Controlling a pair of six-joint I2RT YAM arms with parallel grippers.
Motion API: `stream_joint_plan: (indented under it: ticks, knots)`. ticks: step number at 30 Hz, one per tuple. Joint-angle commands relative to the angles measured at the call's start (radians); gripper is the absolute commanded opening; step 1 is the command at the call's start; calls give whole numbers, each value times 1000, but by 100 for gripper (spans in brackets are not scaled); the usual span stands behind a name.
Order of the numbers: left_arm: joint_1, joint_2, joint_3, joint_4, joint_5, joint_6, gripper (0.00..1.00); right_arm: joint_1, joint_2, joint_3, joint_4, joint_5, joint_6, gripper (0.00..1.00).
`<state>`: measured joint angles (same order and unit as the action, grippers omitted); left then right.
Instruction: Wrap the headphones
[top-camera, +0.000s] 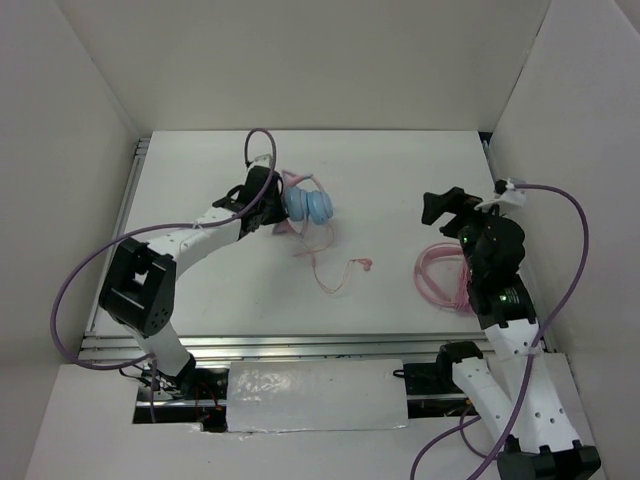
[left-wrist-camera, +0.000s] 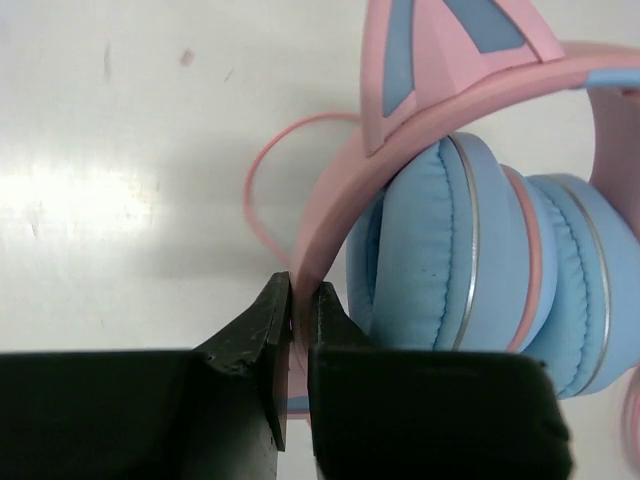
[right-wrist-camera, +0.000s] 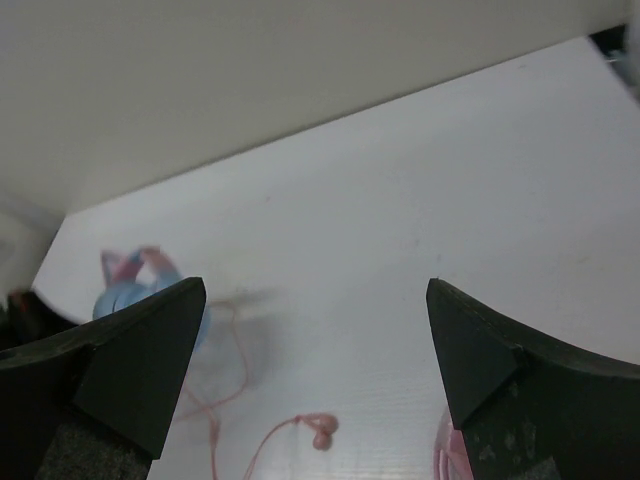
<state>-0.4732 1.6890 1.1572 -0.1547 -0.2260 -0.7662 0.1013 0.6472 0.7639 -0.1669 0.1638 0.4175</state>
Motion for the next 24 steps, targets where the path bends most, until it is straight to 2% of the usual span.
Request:
stream_joint_plan:
  ticks: [1, 3, 4, 6, 7, 10, 12, 18, 24]
  knots:
    - [2, -48, 148, 86, 98, 336, 0, 40, 61, 0, 118, -314, -185, 100]
    - [-8, -58, 219, 49, 108, 407, 0, 69, 133, 31, 132, -383, -238, 100]
    - [-8, -63, 251, 44, 132, 511, 0, 95, 159, 70, 118, -442, -290, 100]
    - [-13, -77, 271, 24, 183, 585, 0, 106, 262, 119, 96, -527, -336, 100]
    - [-12, -81, 283, 15, 207, 676, 0, 115, 294, 182, 83, -599, -354, 100]
    - [-18, -89, 318, -25, 246, 755, 0, 120, 429, 323, 20, -731, -338, 100]
    - [-21, -97, 328, -40, 273, 826, 0, 127, 506, 394, 7, -759, -327, 100]
    - [-31, -132, 314, -36, 292, 838, 0, 163, 594, 399, 157, -823, -255, 100]
    - [-31, -184, 277, -3, 353, 848, 0, 172, 713, 431, 203, -888, -217, 100]
